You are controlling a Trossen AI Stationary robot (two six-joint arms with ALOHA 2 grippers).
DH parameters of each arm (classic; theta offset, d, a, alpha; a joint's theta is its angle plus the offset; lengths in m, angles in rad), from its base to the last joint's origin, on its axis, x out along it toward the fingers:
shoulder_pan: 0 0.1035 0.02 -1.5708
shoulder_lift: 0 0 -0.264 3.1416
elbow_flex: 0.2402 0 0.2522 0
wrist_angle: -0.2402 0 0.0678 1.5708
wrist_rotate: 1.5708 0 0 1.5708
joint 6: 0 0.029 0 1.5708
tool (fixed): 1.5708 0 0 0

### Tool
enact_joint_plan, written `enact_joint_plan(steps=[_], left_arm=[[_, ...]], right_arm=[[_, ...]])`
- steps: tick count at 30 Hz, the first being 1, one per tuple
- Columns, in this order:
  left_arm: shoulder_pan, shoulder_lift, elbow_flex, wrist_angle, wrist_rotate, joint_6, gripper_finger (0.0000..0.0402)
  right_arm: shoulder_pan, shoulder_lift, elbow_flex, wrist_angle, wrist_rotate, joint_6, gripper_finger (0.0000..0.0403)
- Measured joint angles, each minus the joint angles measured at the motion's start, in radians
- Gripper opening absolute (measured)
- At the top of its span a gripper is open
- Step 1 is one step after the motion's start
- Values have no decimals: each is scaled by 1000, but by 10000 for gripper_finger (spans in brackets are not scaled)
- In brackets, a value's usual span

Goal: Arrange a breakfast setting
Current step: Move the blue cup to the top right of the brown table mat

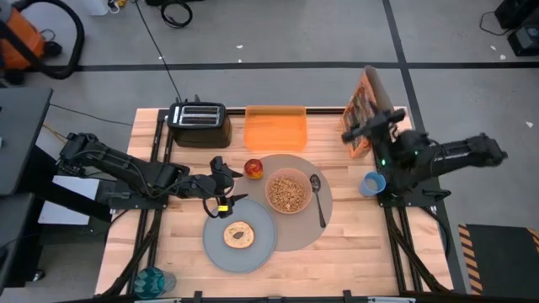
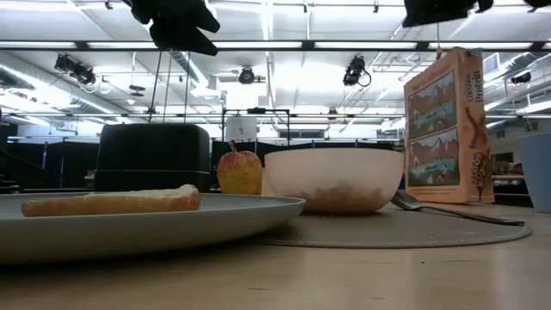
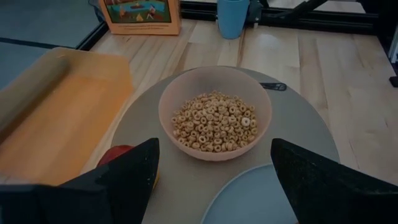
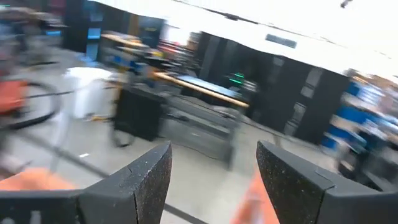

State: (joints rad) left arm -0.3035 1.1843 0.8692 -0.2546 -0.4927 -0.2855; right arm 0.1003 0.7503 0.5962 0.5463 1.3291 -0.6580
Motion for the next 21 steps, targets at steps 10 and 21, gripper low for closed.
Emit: enact_joint_plan(steps=[10,21], left_arm=[[0,0,0,42,0,5,318],[-26,0,0,137,0,2,318]], right_arm=[[500,168,1,-1,122,-24,242],[662,339,10,-284,-462,669,240]])
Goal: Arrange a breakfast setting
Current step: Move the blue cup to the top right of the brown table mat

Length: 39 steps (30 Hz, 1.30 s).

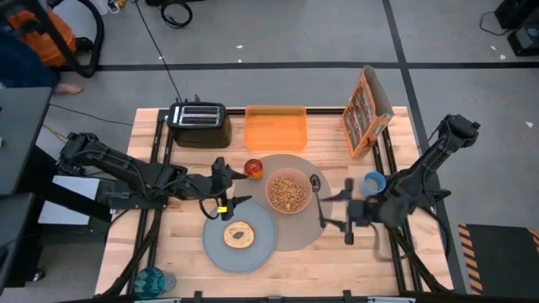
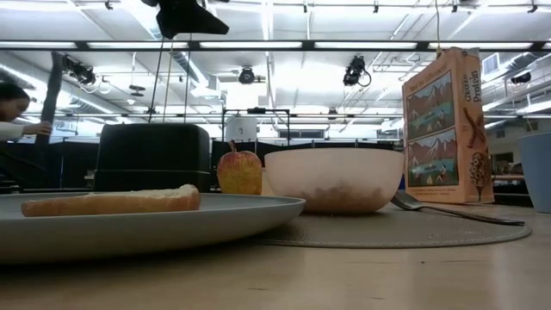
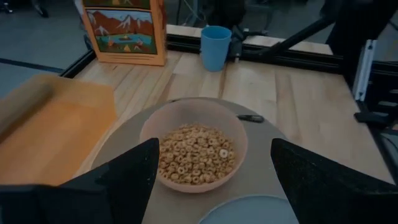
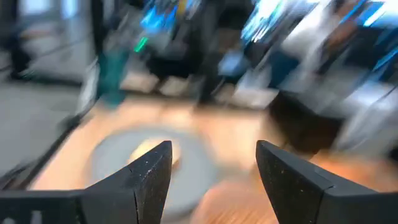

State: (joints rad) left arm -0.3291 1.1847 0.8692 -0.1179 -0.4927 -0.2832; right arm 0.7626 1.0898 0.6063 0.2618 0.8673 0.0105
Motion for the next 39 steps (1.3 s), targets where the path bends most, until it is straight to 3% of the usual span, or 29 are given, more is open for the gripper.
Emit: enact_joint_plan(steps=[4,7,11,14,18,24,28,39], left_arm=[[-23,0,0,4,0,-21,318],[-42,0,0,4,0,-36,318],[-56,0,0,3,0,-48,318],[-62,0,0,2,0,-48,318],[-63,17,0,-1,1,-43,318],[-59,56,-1,10,0,-36,318],[-55,69,-1,4,0,-35,318],[-31,78,0,12,0,-37,318]], right_arm=[[-44,39,115,-576,-211,436,233],[-73,78,263,-1037,-345,674,228],[-108,103,409,-1547,-520,839,218],[-138,63,417,-1771,-609,940,201],[-184,-60,355,-1796,-703,1023,181],[-214,-197,240,-1713,-712,976,169],[-225,-194,184,-1712,-724,904,169],[-272,-98,183,-1706,-765,808,158]])
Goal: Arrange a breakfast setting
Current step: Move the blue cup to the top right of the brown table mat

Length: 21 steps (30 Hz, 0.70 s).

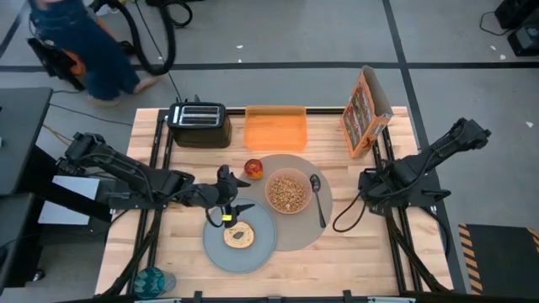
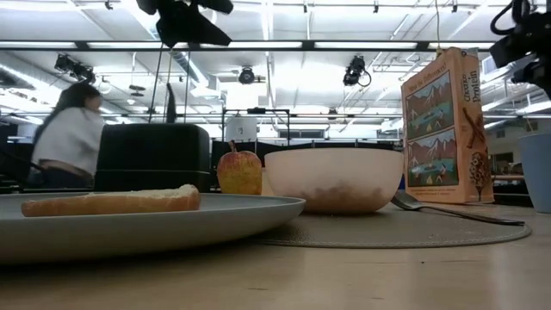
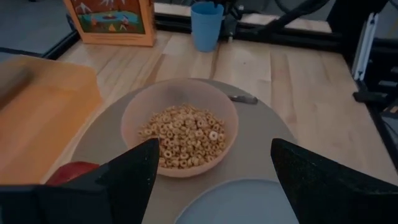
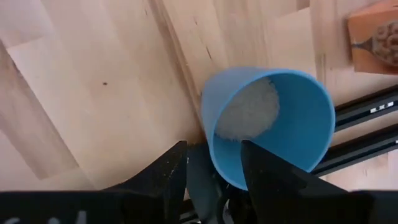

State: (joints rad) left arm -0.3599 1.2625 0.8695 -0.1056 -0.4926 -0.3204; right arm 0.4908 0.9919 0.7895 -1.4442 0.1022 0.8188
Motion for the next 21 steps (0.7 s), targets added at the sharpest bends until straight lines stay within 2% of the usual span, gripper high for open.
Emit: enact_joint_plan(steps=[5,11,17,21], left_arm=[[4,-1,0,0,-1,18,318],[4,0,0,2,-1,26,318],[4,0,0,2,0,28,318],[3,0,0,3,0,28,318]], right_arm=[[-60,76,0,4,-29,-19,157],[-146,147,2,16,-57,-117,149],[-212,186,3,32,-102,-180,103],[-252,200,3,114,-153,-235,64]])
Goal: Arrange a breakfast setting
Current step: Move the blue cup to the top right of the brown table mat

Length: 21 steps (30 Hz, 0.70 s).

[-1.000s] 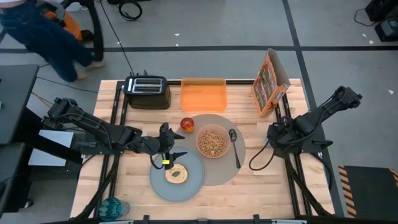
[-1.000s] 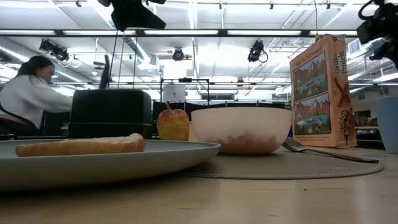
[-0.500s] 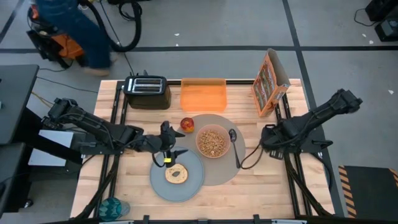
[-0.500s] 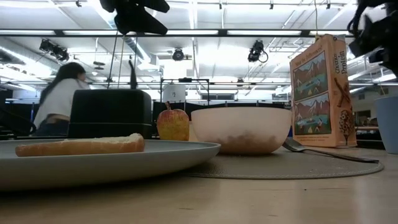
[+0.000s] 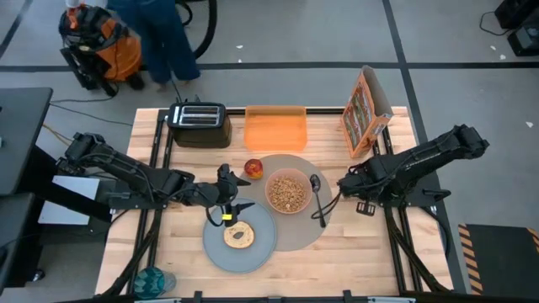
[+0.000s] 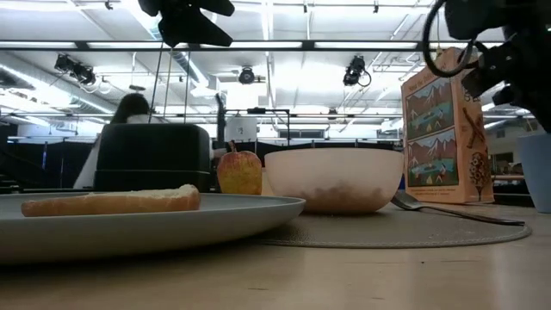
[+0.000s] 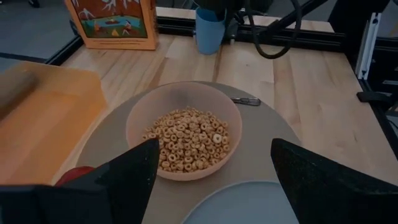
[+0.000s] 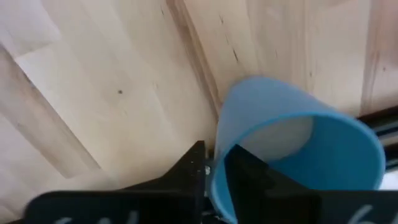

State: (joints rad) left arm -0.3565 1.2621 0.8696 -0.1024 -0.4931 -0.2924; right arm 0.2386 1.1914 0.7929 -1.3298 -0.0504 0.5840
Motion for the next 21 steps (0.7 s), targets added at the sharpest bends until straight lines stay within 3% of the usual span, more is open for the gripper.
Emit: enact_joint_plan(steps=[6,14,21], left_arm=[[0,0,0,1,0,-3,318],[0,0,0,1,0,-3,318],[0,0,0,2,0,-4,318]], right_arm=[[-50,-2,3,6,9,-12,13],[-56,0,75,-10,36,-32,13],[-63,54,257,-3,168,-174,13]])
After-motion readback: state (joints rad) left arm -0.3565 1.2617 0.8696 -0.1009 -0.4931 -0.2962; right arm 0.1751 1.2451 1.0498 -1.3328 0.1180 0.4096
